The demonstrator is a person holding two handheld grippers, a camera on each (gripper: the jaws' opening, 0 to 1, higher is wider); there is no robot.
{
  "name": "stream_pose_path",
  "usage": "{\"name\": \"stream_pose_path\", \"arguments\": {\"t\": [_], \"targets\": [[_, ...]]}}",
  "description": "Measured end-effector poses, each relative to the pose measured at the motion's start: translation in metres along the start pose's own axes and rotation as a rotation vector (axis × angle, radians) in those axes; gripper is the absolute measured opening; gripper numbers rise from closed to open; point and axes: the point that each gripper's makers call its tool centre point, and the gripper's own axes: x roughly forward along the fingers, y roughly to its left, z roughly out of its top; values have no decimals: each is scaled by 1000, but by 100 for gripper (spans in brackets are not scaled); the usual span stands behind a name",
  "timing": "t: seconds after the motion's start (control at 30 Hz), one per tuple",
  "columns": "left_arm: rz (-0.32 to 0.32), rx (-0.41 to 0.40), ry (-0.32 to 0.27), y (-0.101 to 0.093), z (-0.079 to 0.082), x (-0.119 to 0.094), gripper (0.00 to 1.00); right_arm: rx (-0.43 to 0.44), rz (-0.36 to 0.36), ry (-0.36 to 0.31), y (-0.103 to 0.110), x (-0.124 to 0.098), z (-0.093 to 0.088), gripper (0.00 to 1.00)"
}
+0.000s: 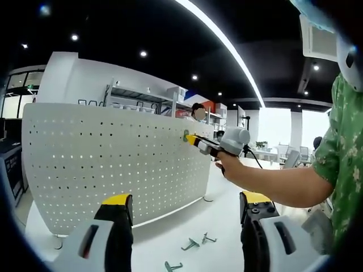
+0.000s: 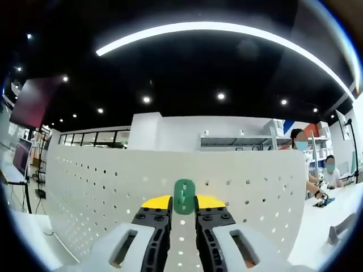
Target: Insert the hook assembly into the mounting plate slot until the hook locks in place.
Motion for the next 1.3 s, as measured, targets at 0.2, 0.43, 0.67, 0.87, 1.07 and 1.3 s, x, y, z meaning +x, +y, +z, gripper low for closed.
{"name": "stream_pose_path", "arguments": {"t": [0.2,0.43,0.67,0.87,1.07,1.3], "targets": [[-2,2,-4,-2,1,-1,79,-12,-1,5,-1,-4,3,22],[-8,7,0,-5,0,-2,79,-12,4,15,-2,-13,5,29],[-10,7,0,-7,0,-4,79,-30,16,24,-1,-22,8,29],[-9,9,2,-10,-1,-7,79,-38,31,19,5,-30,17,30],[-6,12,14,-12,-4,-12,79,-38,44,24,10,-41,20,30],[-6,17,23,-15,-7,-15,78,-43,64,34,19,-55,22,30]]}}
